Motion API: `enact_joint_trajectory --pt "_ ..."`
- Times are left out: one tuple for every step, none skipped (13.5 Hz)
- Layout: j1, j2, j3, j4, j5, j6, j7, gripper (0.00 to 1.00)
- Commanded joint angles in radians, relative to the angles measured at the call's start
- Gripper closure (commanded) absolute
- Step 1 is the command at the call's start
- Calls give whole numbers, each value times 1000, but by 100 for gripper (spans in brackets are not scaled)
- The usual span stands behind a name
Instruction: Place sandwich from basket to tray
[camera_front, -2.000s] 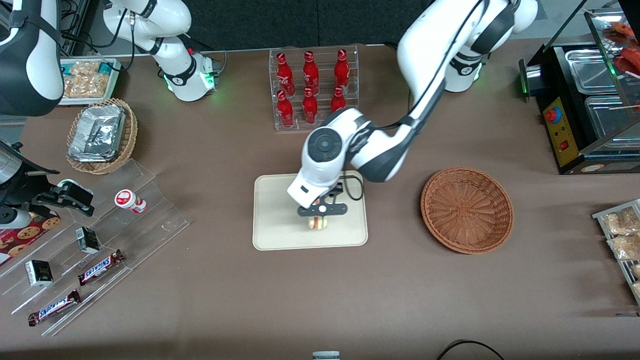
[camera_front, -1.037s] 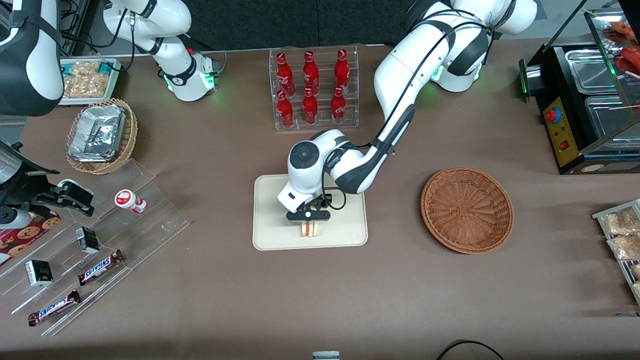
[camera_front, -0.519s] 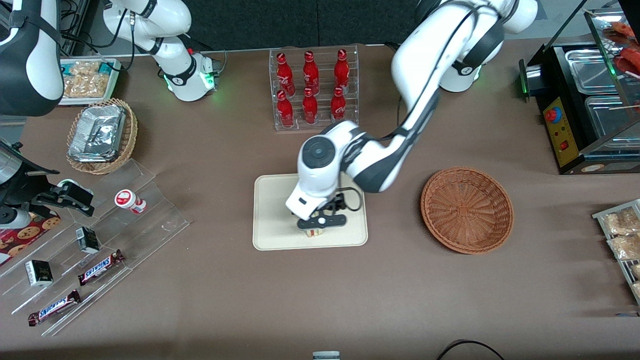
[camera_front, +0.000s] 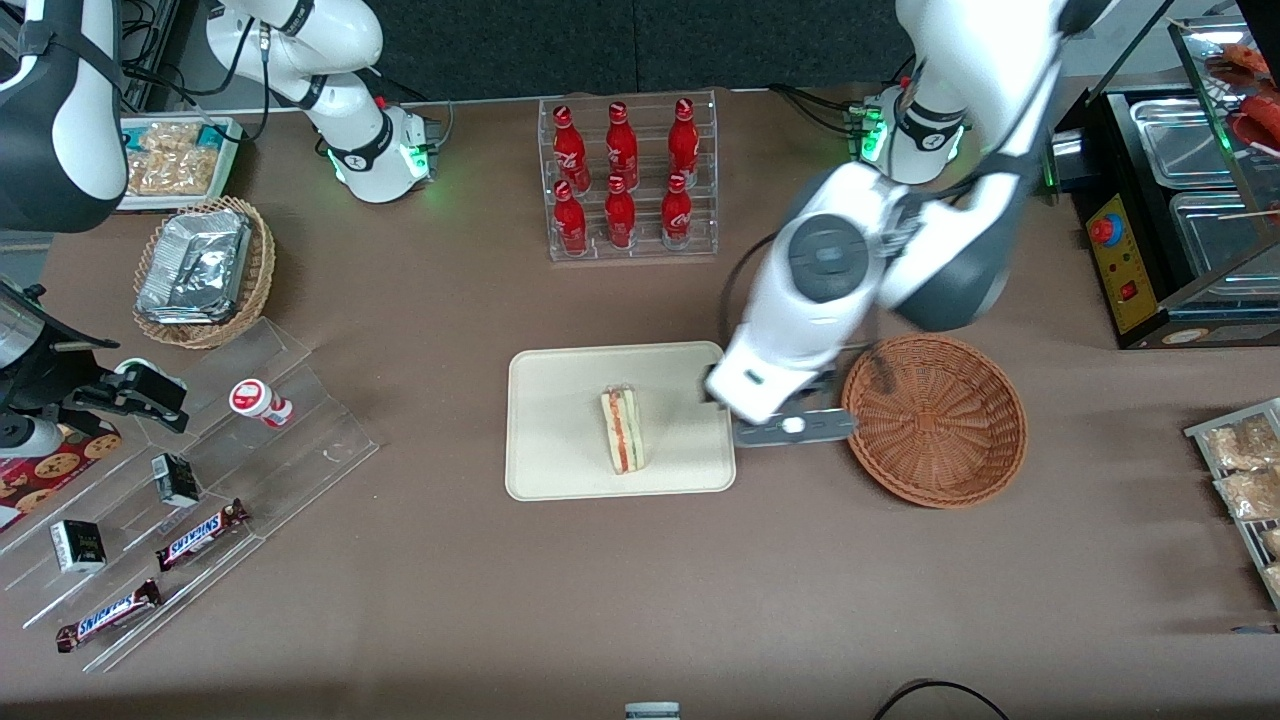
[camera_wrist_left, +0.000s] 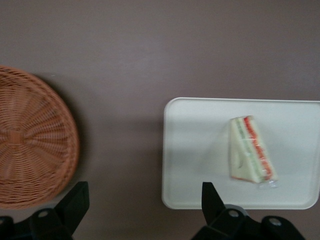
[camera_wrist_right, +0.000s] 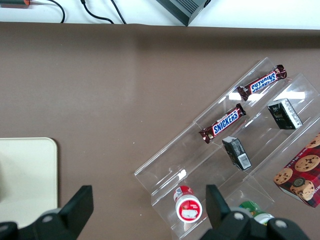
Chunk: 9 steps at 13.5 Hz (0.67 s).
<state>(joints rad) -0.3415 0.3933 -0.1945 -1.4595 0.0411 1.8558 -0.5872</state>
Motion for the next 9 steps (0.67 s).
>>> enact_joint_trajectory --pt "117 -276 -5 -348 -43 76 186 1" --pt "160 -324 -3 -383 -44 62 245 1" --pt "205 -364 -2 -393 -47 27 295 1" --pt "241 -398 -2 -392 -64 -30 341 1" --pt "275 -433 0 -392 -70 -70 381 1" --pt "310 -468 0 -392 -69 -105 430 1" --pt "341 -494 1 -388 -70 -139 485 1" --pt "370 -517 1 -380 -70 -170 518 0" --pt "380 -521 1 -336 -64 -219 526 0"
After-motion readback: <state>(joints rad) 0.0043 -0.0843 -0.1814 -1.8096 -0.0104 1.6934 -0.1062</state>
